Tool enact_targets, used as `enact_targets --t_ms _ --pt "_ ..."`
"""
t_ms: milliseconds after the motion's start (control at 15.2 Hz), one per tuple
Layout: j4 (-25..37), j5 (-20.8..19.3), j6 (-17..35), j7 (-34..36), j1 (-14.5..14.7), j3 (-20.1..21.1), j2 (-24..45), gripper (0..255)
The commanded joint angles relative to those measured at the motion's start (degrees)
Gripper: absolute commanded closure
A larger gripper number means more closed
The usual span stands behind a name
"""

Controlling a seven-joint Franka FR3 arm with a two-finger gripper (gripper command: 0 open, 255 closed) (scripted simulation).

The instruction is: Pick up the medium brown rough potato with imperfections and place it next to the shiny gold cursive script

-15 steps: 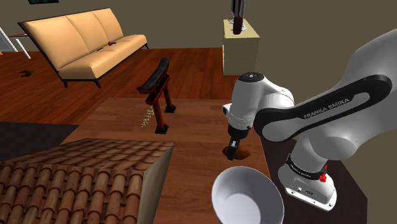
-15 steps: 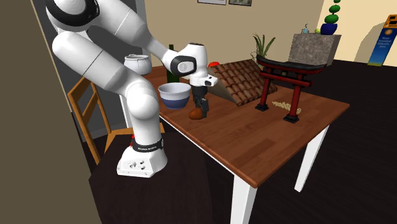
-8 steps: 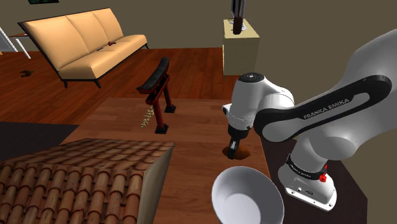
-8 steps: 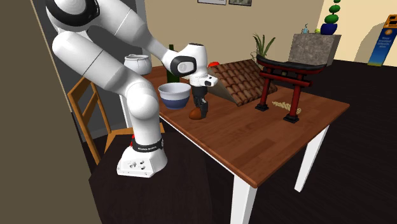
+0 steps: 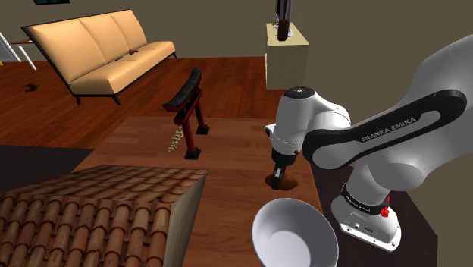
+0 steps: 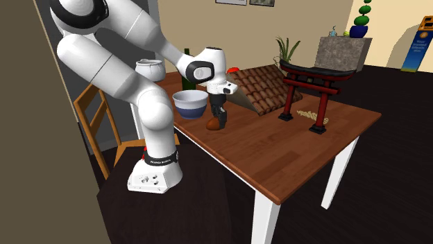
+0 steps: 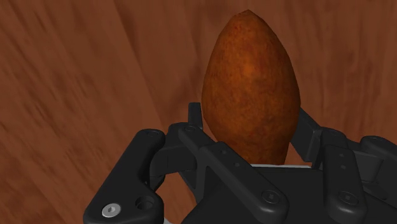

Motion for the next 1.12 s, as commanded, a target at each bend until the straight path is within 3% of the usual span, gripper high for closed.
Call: enact_targets --t_ms 0,1056 --pt "0.39 -0.30 -1.28 0.05 -0.08 -0.25 -0.88 255" --pt "9.01 -4.77 -18.34 0.44 -1.77 -4.28 -9.57 255"
